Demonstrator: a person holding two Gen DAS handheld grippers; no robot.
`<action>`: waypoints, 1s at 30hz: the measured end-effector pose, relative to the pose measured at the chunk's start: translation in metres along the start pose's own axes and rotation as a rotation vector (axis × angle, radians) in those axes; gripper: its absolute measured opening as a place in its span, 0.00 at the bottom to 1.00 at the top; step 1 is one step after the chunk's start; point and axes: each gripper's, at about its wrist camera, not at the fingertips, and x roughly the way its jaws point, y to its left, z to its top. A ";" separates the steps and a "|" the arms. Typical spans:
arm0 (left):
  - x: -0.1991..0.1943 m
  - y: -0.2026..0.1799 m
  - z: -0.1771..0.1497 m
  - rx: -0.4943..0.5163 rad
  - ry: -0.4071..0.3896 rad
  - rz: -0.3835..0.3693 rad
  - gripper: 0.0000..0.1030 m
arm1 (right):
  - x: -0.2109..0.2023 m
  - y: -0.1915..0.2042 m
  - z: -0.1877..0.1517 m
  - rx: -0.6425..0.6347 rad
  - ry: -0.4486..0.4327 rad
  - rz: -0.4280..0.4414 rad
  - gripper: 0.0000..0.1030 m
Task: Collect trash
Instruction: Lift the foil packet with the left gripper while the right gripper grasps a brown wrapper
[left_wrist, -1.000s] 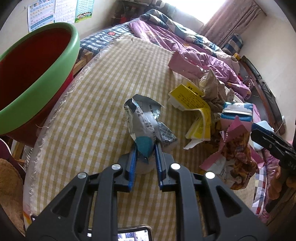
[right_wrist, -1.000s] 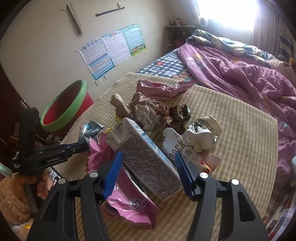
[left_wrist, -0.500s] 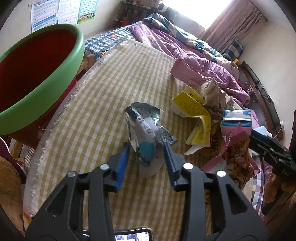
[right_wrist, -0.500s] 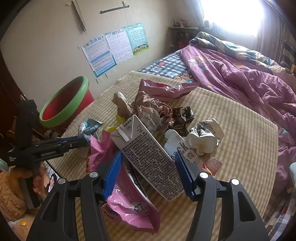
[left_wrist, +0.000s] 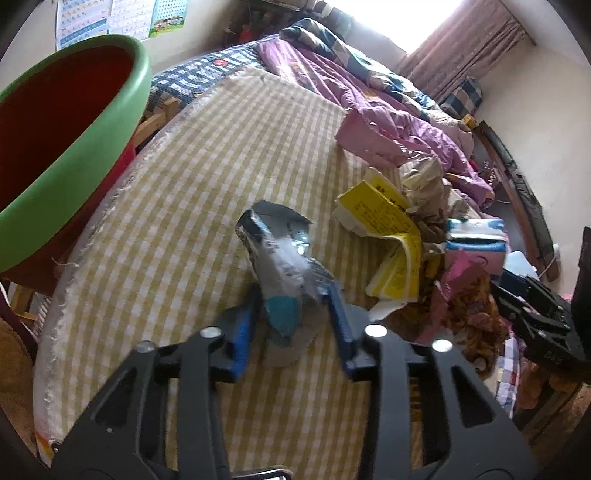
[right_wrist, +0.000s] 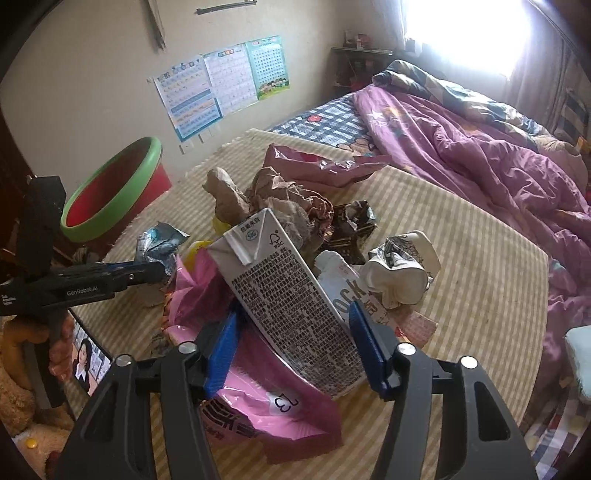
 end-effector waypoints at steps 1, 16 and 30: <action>-0.003 -0.002 0.000 0.015 -0.009 0.015 0.28 | -0.002 0.000 0.000 -0.001 -0.005 0.000 0.46; -0.085 0.006 0.013 0.019 -0.269 0.082 0.21 | -0.066 0.031 0.010 -0.074 -0.278 -0.235 0.37; -0.083 0.021 0.012 0.005 -0.248 0.082 0.21 | -0.038 0.020 0.003 0.090 -0.156 -0.134 0.38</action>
